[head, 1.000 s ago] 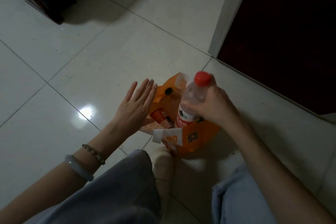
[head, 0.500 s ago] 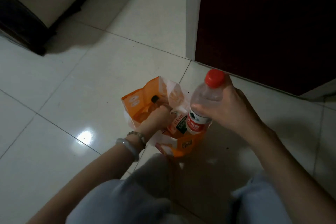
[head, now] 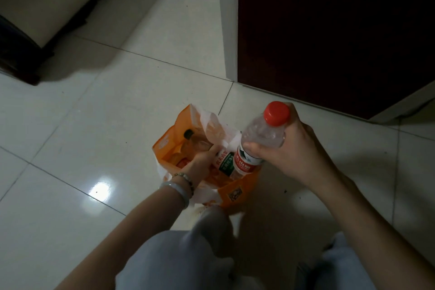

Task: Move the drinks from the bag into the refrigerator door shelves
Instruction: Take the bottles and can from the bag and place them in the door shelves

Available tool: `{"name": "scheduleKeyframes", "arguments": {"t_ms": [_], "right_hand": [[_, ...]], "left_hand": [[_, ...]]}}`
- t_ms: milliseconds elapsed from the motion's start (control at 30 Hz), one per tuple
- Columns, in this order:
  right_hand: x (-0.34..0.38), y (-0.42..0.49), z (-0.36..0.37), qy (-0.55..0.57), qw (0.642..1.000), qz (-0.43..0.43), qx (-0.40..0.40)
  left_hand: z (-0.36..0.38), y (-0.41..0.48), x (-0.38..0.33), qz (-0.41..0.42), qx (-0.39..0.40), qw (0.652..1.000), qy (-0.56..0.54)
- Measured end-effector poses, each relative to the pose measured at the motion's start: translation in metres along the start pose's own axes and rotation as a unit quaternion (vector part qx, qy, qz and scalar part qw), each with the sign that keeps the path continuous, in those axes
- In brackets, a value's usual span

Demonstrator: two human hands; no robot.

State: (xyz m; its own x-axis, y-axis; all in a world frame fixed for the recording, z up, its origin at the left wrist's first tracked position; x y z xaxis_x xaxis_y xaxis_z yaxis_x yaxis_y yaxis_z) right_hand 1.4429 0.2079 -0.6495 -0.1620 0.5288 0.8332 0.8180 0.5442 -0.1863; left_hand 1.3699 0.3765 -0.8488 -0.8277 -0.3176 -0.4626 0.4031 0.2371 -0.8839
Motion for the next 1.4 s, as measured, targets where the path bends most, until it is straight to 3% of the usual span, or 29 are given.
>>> {"name": "scheduleKeyframes", "arguments": {"t_ms": [133, 233, 367, 500, 767, 1000, 1400], "right_hand": [[-0.002, 0.003, 0.0, -0.011, 1.0, 0.001, -0.002], [-0.003, 0.004, 0.001, -0.017, 1.0, -0.001, -0.005], [-0.007, 0.006, 0.003, -0.027, 1.0, -0.002, 0.001], [-0.007, 0.011, 0.002, -0.029, 1.0, -0.001, 0.005], [0.026, 0.016, -0.004, 0.031, 0.999, 0.016, 0.01], [0.144, -0.018, -0.096, 0.027, 0.998, 0.055, 0.022], [0.42, -0.131, -0.323, 0.007, 0.995, 0.069, -0.07]], "left_hand": [[-0.003, 0.006, 0.008, -0.004, 0.003, 1.0, -0.016], [-0.008, 0.007, -0.004, 0.086, -0.003, 0.995, 0.041], [-0.023, -0.024, -0.039, 0.245, -0.041, 0.946, 0.209], [-0.037, -0.077, -0.067, 0.352, -0.078, 0.887, 0.288], [-0.059, -0.167, -0.107, 0.4, -0.056, 0.869, 0.286], [-0.041, -0.288, -0.193, 0.4, -0.028, 0.842, 0.36], [0.012, -0.608, -0.364, 0.478, 0.088, 0.726, 0.488]]}}
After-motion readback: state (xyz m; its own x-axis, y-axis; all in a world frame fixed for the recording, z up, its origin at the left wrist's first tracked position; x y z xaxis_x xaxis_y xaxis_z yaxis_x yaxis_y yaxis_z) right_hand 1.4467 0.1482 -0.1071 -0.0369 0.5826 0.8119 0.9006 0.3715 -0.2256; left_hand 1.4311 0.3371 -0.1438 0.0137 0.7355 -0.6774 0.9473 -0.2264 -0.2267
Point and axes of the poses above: each hand's wrist, its own y-axis towards the middle knuckle, its own z-axis out of the palm, x = y × z, the point moved 8 cm from there along y, towards the middle knuckle, and after that the axes turned 8 degrees about x, right-handed, at the moved point
